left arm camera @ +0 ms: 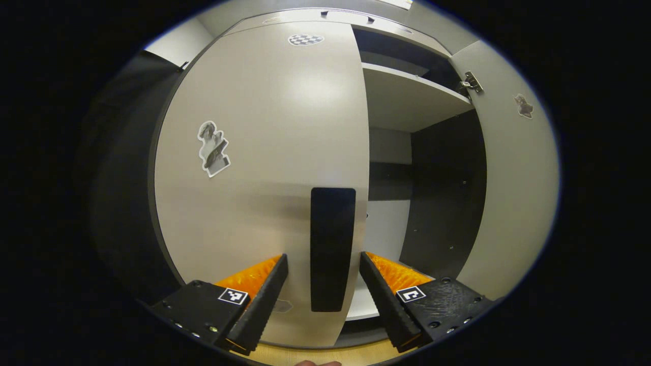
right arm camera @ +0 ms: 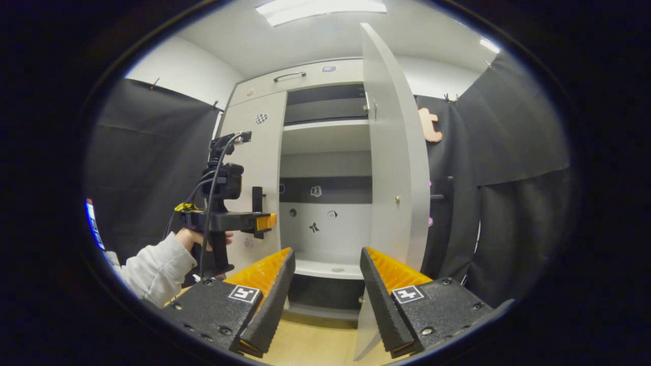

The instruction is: Open the right door of the double-door shoe cabinet with the right hand, and open the left door with the left hand.

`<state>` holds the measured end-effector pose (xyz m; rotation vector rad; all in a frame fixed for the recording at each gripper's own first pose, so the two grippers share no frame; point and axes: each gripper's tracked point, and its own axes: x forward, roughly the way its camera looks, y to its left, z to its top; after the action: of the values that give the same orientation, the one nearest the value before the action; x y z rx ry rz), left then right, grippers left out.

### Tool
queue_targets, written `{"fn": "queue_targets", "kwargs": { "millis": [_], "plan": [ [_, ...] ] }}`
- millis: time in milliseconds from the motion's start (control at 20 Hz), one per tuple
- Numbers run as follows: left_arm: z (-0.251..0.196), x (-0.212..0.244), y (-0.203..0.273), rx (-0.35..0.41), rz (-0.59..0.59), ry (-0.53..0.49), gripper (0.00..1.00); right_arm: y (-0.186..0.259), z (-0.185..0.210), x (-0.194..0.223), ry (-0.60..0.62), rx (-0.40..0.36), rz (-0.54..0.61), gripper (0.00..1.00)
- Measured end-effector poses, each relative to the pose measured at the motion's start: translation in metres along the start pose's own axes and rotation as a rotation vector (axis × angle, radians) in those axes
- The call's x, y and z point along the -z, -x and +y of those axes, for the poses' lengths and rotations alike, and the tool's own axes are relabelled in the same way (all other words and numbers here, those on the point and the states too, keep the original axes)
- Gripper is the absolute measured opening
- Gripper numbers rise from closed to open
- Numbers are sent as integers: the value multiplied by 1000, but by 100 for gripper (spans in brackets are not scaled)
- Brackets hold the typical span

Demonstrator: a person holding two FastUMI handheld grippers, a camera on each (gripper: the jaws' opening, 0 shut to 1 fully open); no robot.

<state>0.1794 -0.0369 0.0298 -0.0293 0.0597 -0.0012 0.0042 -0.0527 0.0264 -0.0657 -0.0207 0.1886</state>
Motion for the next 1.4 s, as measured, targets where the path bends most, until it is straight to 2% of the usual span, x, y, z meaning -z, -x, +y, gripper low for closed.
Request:
{"fn": "queue_targets", "kwargs": {
  "millis": [50, 100, 150, 250, 300, 350, 400, 450, 600, 700, 1000, 1200, 1400],
  "plan": [
    [5, -2, 0, -9, -2, 1, 88, -1, 1, 3, -4, -3, 6, 80],
    [4, 1, 0, 6, 11, 22, 61, -1, 1, 3, -6, -5, 7, 80],
    [4, -1, 1, 15, 7, 24, 67, -1, 1, 3, -7, -6, 5, 81],
    [-11, 1, -3, 64, 11, 43, 61, -1, 1, 4, -3, -4, 5, 80],
    [-10, -3, 11, 36, 1, 25, 31, -1, 1, 5, 0, -4, 7, 80],
    [-9, -1, 3, 21, -5, -5, 30, -2, 1, 4, 3, -4, 8, 80],
    [-10, -2, 3, 16, -15, -28, 22, -2, 2, 5, 2, -4, 9, 80],
    [-9, -2, 0, 20, -21, -39, 20, -2, 1, 5, -1, -4, 10, 80],
    [-9, -1, 3, 37, -39, 6, 7, -2, 1, 5, -4, -2, 8, 80],
    [-9, -2, 1, 25, -52, -24, 2, -1, 1, 6, 1, 1, 9, 80],
    [-9, -1, 8, 31, -45, -34, 3, -2, 0, 9, -17, 26, 27, 80],
    [-10, -1, 28, 65, -33, -31, 3, 2, 1, 10, -28, 43, 29, 80],
    [-2, -2, 56, 56, -62, -31, 3, 12, 8, 15, -38, 49, 23, 80]
  ]
}}
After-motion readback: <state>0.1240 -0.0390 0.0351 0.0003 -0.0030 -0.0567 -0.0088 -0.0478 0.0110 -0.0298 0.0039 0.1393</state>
